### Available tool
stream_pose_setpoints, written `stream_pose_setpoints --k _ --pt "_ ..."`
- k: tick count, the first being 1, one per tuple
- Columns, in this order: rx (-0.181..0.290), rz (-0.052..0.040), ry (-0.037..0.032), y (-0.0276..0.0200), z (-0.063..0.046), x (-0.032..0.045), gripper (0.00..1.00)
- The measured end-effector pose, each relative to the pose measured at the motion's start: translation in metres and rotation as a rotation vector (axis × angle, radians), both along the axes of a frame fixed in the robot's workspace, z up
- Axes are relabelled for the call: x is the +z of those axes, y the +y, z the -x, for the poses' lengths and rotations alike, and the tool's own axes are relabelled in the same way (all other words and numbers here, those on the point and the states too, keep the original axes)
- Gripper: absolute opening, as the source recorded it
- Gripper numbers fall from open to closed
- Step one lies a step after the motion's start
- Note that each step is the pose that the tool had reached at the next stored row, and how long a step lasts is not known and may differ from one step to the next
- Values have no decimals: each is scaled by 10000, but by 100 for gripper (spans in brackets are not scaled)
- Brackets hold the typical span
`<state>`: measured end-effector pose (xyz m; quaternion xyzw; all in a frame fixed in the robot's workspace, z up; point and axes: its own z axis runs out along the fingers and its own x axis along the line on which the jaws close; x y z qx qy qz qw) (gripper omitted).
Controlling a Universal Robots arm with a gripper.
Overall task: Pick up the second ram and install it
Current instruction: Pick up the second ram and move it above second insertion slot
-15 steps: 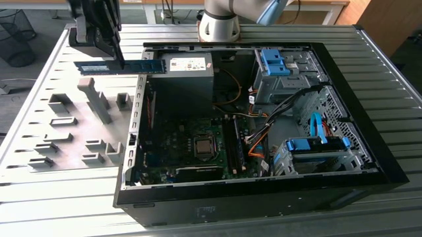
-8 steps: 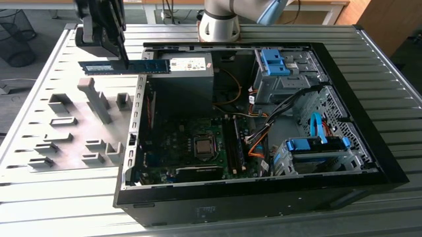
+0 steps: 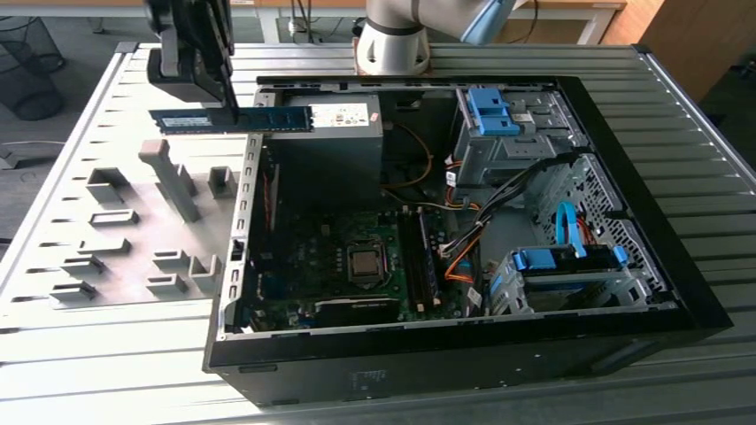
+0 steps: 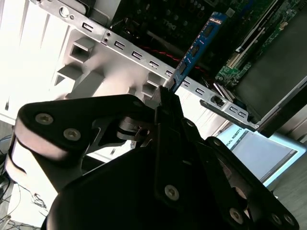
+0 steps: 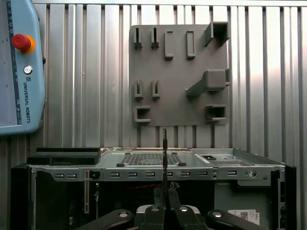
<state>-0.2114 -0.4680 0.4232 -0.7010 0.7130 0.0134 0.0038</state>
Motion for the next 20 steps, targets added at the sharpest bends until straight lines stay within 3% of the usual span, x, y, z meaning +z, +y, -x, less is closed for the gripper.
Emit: stream_pose_setpoints --k 20 --pt "0 0 0 0 -187 0 14"
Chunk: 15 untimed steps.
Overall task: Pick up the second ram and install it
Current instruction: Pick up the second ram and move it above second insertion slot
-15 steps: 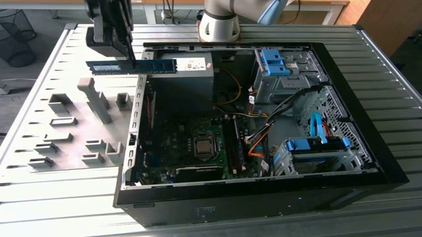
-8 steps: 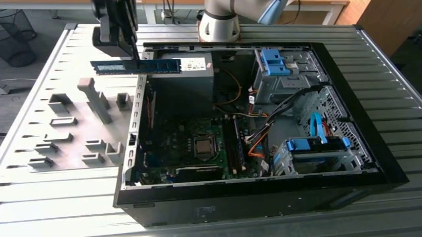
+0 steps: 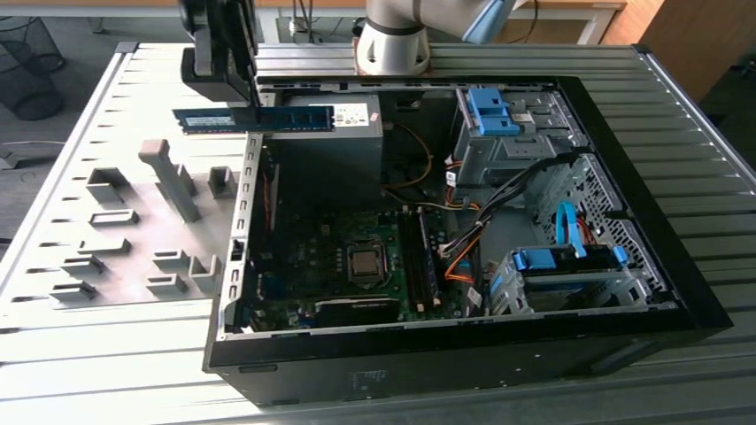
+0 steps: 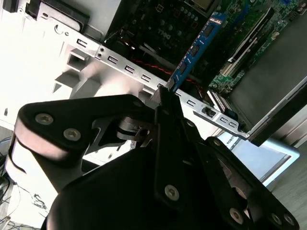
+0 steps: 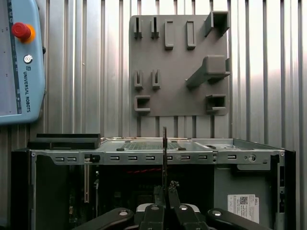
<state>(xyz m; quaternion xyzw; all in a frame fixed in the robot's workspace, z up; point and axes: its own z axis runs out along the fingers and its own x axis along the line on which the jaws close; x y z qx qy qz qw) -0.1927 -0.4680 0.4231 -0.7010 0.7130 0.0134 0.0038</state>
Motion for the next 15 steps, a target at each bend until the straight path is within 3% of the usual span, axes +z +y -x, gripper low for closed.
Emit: stream_pose_setpoints --k 15 --pt "0 0 0 0 -147 0 14"
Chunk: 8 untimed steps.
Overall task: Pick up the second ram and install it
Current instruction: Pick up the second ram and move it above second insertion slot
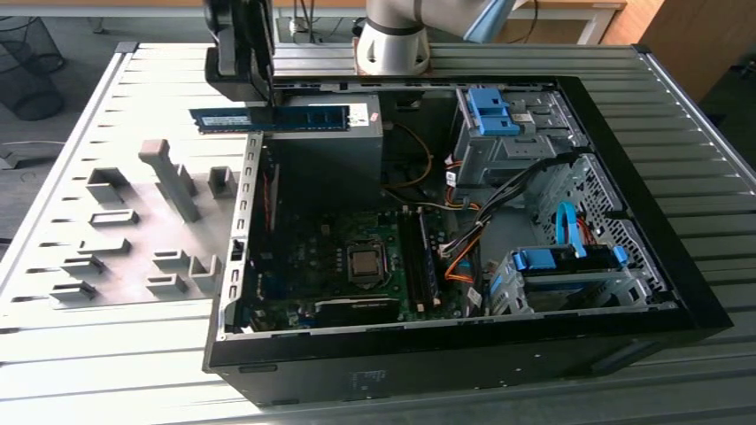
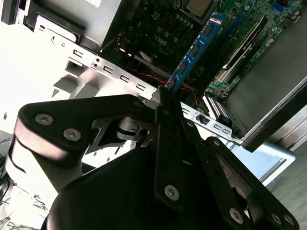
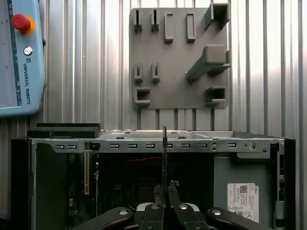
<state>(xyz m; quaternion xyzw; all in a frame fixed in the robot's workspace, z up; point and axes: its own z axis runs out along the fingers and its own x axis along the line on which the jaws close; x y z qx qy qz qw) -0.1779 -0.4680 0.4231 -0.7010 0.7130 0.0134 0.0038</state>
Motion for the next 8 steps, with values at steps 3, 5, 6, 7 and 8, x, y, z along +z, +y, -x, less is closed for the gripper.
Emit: stream_pose_setpoints --k 3,5,6,7,8 --pt "0 0 0 0 -33 0 14" --pt "0 0 0 0 -57 0 14" --pt "0 1 0 0 -68 0 14" --pt "0 0 0 0 -80 0 14" --pt "0 0 0 0 -92 0 14"
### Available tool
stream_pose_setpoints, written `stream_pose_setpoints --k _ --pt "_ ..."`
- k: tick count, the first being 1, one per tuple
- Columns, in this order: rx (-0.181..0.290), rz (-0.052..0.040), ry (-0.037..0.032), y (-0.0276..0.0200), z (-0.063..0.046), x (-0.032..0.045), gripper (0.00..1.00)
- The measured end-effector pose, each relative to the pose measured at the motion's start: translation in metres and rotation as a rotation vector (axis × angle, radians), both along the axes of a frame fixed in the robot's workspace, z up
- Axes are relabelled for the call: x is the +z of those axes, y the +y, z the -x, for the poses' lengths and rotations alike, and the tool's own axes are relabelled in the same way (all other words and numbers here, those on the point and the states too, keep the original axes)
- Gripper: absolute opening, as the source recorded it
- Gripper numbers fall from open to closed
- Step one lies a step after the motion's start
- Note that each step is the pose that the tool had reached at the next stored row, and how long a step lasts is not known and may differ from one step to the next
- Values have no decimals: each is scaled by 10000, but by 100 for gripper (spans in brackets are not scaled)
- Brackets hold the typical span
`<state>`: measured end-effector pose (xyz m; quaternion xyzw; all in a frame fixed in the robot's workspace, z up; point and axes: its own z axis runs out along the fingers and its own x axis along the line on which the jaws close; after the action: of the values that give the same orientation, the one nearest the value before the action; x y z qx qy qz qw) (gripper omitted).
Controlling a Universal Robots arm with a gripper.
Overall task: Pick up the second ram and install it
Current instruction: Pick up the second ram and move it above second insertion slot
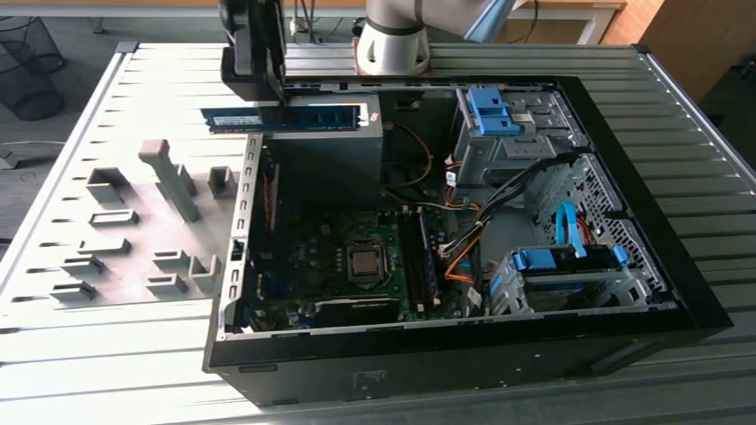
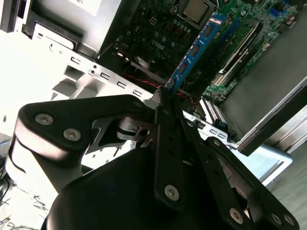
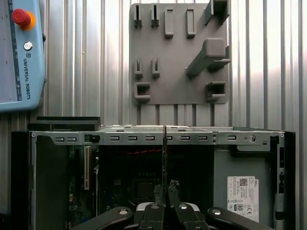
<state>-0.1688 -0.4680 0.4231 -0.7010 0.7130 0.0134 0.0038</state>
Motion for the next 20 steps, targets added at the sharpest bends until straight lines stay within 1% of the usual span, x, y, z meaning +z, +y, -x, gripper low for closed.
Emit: stream_pose_setpoints --k 15,20 --pt "1 0 0 0 -173 0 14" --pt "0 1 0 0 -280 0 14"
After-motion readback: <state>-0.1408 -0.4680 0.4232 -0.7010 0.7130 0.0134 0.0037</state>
